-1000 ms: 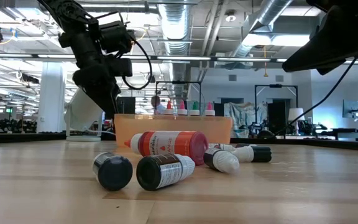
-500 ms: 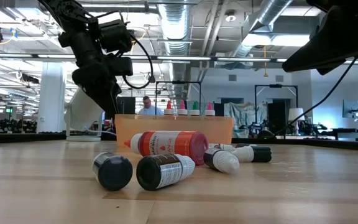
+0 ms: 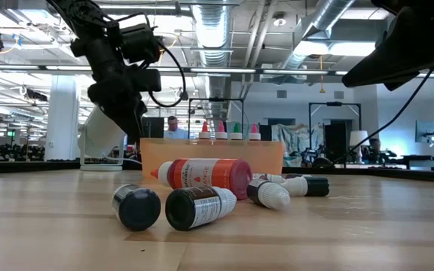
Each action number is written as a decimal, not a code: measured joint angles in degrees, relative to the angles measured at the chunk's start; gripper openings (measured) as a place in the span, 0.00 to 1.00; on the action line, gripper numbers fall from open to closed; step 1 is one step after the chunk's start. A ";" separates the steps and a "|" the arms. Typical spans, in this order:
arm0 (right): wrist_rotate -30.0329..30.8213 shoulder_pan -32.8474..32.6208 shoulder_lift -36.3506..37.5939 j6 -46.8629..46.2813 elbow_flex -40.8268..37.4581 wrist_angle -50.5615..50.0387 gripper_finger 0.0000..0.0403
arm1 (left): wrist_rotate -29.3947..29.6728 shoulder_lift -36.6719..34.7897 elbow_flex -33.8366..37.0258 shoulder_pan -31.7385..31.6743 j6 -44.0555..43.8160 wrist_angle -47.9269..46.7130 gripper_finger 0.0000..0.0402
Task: Pick & Place food coloring
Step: Adjust the orange bin, then put the big orange food coloring bottle into the orange bin
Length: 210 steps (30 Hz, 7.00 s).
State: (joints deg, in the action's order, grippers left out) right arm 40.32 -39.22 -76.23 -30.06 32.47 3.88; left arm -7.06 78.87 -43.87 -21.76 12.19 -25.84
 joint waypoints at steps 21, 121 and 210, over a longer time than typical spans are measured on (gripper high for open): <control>0.07 0.13 -0.02 -0.98 0.00 -0.31 0.00 | 4.59 -7.24 -4.49 9.71 -8.76 -15.03 0.31; -13.55 8.85 -13.03 -1.42 -0.02 4.17 0.00 | 4.21 19.06 -12.55 35.32 -5.42 -2.96 0.29; -15.78 8.63 -13.00 -0.98 0.02 5.90 0.00 | 10.51 9.99 -2.59 24.68 0.48 -7.90 0.48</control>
State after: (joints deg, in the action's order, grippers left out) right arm 24.53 -30.59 -89.23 -31.05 32.49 9.78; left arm 3.45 88.86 -46.46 2.92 12.67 -33.75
